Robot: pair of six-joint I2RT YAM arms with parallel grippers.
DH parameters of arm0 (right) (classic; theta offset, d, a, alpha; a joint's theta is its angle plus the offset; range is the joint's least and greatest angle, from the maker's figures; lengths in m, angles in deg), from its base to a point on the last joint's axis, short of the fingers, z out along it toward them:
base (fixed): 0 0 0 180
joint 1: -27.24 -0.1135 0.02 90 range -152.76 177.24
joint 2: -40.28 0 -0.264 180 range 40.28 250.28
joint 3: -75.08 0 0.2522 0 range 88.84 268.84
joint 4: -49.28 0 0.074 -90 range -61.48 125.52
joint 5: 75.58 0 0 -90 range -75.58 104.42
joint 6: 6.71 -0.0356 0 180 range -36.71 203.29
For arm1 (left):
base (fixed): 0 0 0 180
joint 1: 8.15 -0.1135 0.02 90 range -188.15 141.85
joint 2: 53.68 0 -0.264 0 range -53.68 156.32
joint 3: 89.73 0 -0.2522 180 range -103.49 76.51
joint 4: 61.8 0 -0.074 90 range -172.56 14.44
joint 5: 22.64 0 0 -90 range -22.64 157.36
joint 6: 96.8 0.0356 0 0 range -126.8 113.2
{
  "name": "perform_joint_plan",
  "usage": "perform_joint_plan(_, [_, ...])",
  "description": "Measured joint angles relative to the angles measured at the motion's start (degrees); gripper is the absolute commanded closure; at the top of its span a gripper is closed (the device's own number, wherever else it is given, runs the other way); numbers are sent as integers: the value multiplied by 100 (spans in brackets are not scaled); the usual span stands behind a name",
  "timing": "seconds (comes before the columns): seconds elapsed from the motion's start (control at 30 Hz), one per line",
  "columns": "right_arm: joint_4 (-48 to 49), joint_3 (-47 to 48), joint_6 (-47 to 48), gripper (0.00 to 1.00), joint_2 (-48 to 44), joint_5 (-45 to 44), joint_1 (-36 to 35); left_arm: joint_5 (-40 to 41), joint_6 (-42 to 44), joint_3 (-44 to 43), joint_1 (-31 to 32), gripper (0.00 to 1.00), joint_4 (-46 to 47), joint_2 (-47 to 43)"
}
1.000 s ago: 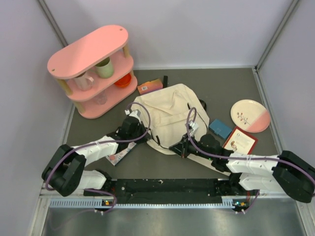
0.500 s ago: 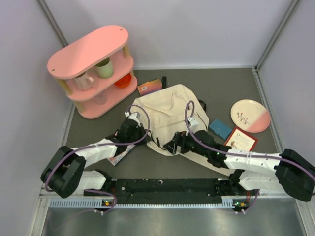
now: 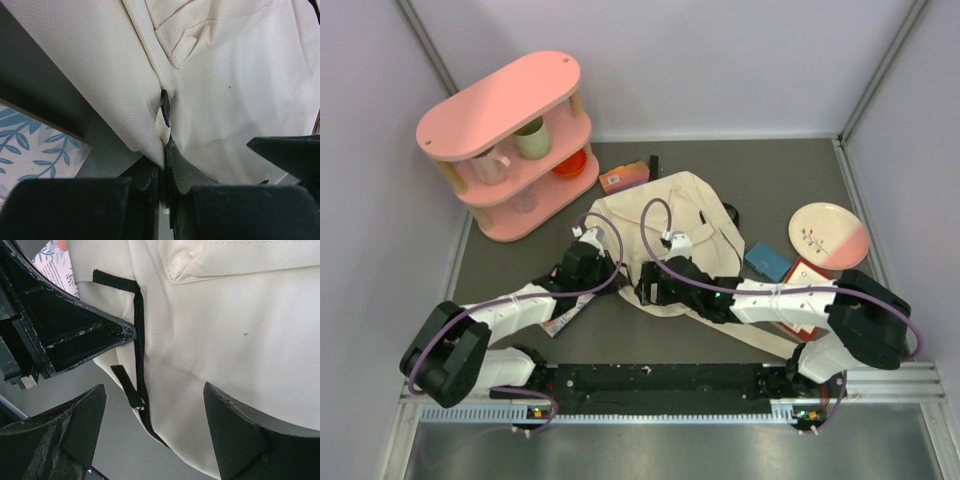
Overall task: Pack the student bag
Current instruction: Unzip the student bag at the center of the board.
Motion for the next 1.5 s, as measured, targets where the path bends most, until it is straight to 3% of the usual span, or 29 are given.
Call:
perform_joint_plan(0.1, [-238, 365, -74, 27, 365, -341, -225, -15, -31, 0, 0, 100, 2, -13])
perform_joint_plan(0.3, [-396, 909, -245, 53, 881, -748, -363, -20, -68, 24, 0, 100, 20, -15])
perform_joint_plan(0.43, [-498, 1073, -323, 99, 1158, -946, -365, -42, -74, 52, 0, 100, 46, -52])
perform_joint_plan(0.7, [-549, 992, -372, 100, 1145, -1108, -442, -50, -85, 68, 0, 100, 44, -98])
perform_joint_plan(1.3, [573, -866, -203, 100, -544, -1622, -863, -122, -177, 7, 50, 100, -33, -94])
perform_joint_plan(1.5, [529, -1241, -201, 100, -1217, -1919, -890, -101, -203, 2, 26, 100, -105, -70])
